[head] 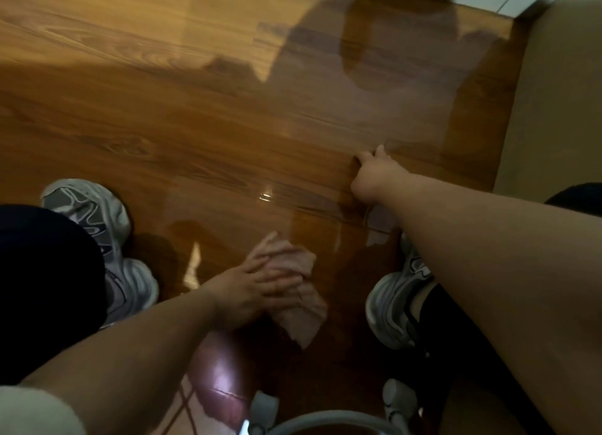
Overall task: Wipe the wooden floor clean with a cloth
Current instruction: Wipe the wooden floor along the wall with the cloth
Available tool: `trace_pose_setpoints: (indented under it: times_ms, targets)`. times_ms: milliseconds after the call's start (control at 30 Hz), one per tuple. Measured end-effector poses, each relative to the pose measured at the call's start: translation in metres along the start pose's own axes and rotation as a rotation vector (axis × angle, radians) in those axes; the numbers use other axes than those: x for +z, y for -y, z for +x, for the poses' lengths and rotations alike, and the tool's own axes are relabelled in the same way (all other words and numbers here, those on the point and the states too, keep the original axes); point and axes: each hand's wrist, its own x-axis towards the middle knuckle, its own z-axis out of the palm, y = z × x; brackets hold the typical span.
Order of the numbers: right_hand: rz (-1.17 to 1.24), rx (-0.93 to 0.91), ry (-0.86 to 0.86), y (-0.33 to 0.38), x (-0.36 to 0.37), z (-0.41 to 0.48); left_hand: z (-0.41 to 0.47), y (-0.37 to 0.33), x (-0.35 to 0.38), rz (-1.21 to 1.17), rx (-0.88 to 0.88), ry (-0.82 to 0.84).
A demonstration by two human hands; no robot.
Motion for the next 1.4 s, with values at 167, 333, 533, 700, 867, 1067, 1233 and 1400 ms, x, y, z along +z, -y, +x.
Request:
trace_pose_setpoints:
  times_ms: [167, 333, 533, 700, 867, 1067, 1233, 1400]
  targets:
    - [0.077, -0.035, -0.234, 0.001, 0.011, 0.002, -0.036, 0.052, -0.012, -0.612, -1.379, -0.218]
    - [0.107, -0.127, -0.261, 0.031, 0.012, 0.007, -0.029, 0.075, -0.019, -0.597, -1.378, -0.104]
    - [0.249, -0.086, -0.165, 0.056, -0.02, 0.027, 0.065, 0.043, -0.061, -0.208, -0.179, -0.106]
    - [0.327, 0.004, -0.144, 0.054, -0.052, 0.055, 0.05, 0.09, -0.062, -0.126, -0.291, -0.129]
    - [0.331, 0.048, -0.164, 0.049, -0.066, 0.081, -0.013, 0.188, -0.055, -0.644, -1.52, -0.309]
    - [0.372, -0.065, -0.314, 0.055, -0.051, 0.087, 0.022, 0.169, -0.084, -0.513, -1.601, -0.383]
    - [0.541, 0.038, -0.359, 0.082, -0.05, 0.084, 0.067, 0.118, -0.093, -0.36, -0.512, -0.211]
    - [0.454, -0.004, -0.314, 0.107, -0.056, 0.093, -0.022, 0.205, -0.059, -0.444, -1.302, -0.22]
